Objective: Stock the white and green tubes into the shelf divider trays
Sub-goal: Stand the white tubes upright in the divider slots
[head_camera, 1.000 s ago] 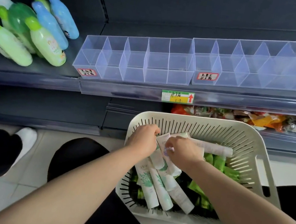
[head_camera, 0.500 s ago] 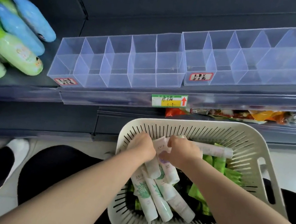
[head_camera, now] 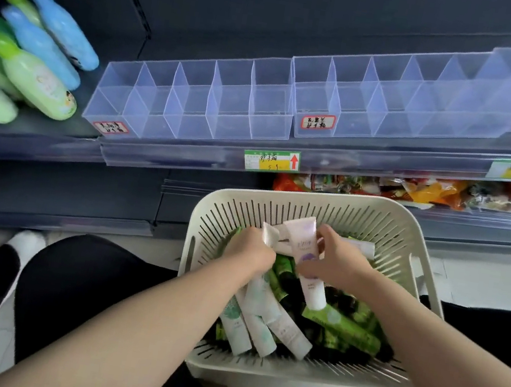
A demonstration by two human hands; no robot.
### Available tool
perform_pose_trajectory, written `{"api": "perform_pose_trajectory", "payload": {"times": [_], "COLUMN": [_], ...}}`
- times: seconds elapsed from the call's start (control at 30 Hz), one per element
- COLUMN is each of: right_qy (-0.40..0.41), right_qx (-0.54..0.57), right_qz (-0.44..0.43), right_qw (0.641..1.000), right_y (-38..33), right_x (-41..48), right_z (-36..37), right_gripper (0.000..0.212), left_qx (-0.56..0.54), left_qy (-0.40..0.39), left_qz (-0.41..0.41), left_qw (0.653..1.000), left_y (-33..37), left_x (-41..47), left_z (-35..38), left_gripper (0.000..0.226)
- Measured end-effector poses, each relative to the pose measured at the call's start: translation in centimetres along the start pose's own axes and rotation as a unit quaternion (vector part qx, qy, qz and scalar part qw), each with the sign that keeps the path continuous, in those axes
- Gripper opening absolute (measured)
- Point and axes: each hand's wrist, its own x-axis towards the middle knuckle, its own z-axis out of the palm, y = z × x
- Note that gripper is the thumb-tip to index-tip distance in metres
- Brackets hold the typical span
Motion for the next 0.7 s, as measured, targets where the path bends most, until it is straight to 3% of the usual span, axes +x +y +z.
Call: {"api": "perform_pose_trajectory", "payload": {"times": [0.1,0.27,0.47,0.7], "right_qy": [0.061,0.141,0.231,0.238], "right_qx": [0.018,0.016,0.083,0.170], "right_qz": [-0.051,-0.173,-0.235,-0.326], "right_qw": [0.997,0.975,0.940,0.899], "right_y": [-1.0,-6.3,-13.8,-24.0], "right_x": [-1.0,-2.9,-4.6,-2.8], "right_z": [-0.9,-2.5,-3.5,-5.4], "right_gripper": [0.042,0.036,0.029,0.018], "left_qx": [-0.012,-0.052,-0.180,-0.292], "left_qy": [0.043,0.202,0.323,0.429], "left_qz": [0.065,0.149,0.235,0.261], "left_qw": [0.997,0.967,0.899,0.814], "left_y": [-0.5,-1.3,-3.1,-6.1], "left_x": [-1.9,-5.5,-8.3,-6.9], "left_z": [-2.0,-7.7,-15.3,-24.3], "left_gripper": [0.020,0.018,0.022,0.010]}}
